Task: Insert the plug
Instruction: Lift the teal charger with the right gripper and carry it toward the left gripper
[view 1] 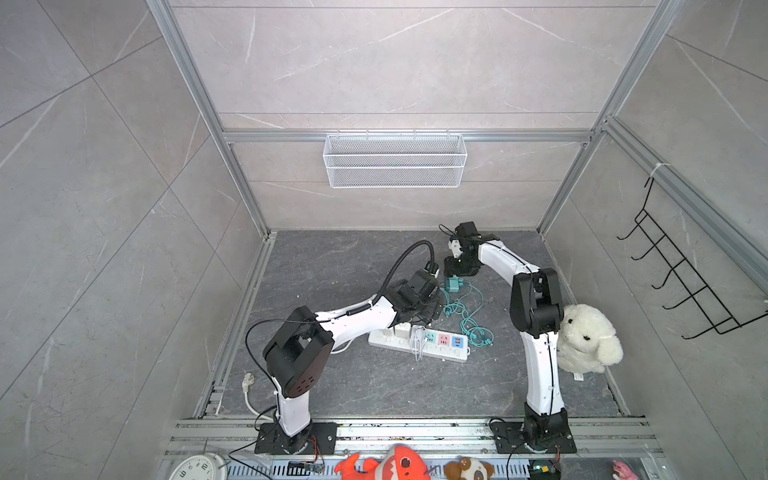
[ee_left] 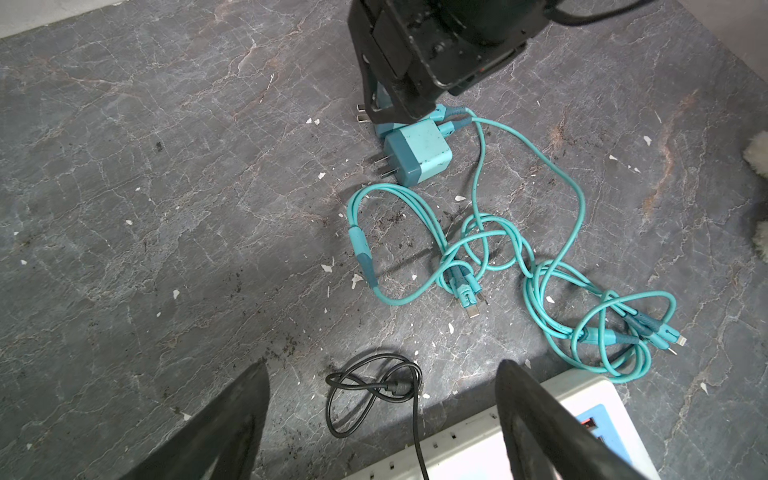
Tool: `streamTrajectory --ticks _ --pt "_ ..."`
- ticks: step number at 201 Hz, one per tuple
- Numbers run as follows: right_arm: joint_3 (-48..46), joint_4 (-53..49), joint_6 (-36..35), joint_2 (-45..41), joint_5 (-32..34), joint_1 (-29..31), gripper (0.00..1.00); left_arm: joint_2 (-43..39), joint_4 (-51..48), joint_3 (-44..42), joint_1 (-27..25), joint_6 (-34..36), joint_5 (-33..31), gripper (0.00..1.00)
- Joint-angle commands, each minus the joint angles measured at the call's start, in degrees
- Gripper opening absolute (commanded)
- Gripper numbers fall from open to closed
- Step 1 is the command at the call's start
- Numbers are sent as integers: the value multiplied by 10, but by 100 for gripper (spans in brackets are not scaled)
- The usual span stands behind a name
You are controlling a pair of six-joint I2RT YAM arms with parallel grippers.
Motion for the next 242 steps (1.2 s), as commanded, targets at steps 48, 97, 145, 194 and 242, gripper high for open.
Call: streamTrajectory --ticks 48,97,145,194,242 --pt "-48 30 36 -34 -46 -19 60 21 18 29 7 7 20 87" --pt "-48 37 40 -30 -49 -19 54 24 15 28 9 5 18 87" --pt "-53 29 30 -42 -50 -20 44 27 14 25 24 5 21 87" --pt "-53 32 -12 -79 -55 -25 42 9 11 17 37 80 6 88" --pt "-117 33 -34 -178 -137 -55 40 -39 14 -13 68 133 -1 88"
